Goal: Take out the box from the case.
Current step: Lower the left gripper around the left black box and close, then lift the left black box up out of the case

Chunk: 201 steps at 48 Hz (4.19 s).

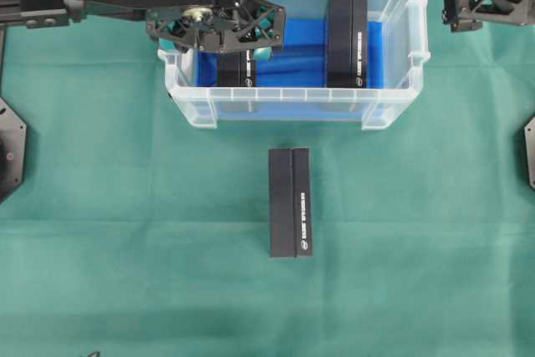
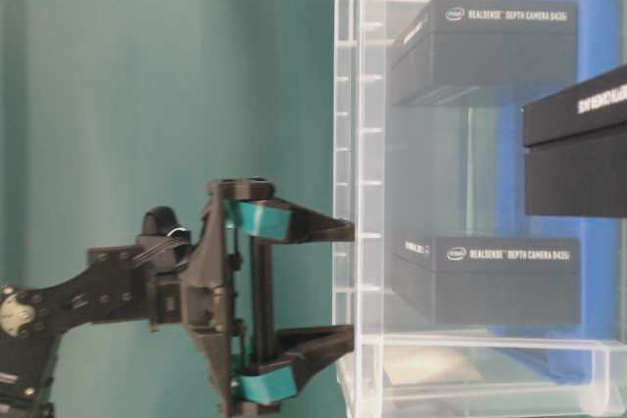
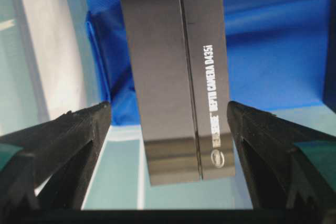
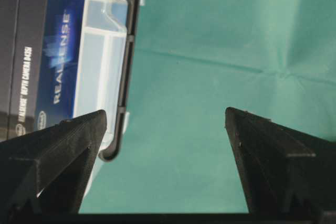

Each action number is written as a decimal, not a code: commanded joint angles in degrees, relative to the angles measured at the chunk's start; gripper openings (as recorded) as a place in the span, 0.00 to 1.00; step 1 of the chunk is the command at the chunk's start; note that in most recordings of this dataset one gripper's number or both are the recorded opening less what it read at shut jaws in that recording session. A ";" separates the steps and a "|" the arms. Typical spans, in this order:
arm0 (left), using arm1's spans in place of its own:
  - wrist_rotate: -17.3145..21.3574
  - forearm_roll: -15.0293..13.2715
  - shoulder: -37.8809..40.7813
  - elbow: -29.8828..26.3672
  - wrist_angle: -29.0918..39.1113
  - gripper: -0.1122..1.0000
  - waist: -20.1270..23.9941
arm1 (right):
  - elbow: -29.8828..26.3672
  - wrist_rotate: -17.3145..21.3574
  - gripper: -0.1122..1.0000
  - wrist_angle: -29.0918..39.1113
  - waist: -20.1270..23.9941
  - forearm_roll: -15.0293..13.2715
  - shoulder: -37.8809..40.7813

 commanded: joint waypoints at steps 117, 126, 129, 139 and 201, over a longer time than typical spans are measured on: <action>0.09 -0.53 1.76 0.00 -2.99 0.64 0.97 | -0.62 0.26 0.92 -4.66 2.55 -0.26 -0.26; 0.53 -0.62 -0.26 -1.93 1.23 0.64 0.97 | -0.62 0.18 0.92 -5.63 2.55 -0.26 -0.26; 0.62 -0.70 -0.53 -2.90 2.29 0.64 0.97 | -0.62 0.18 0.92 -6.06 2.55 -0.26 -0.26; 1.05 -0.62 -0.79 -7.21 4.57 0.64 0.88 | -0.79 0.18 0.92 -6.42 2.55 -0.26 -0.26; 2.46 -0.09 -3.69 -29.00 24.79 0.64 -0.18 | -0.97 0.18 0.92 -7.38 2.55 -0.35 -0.44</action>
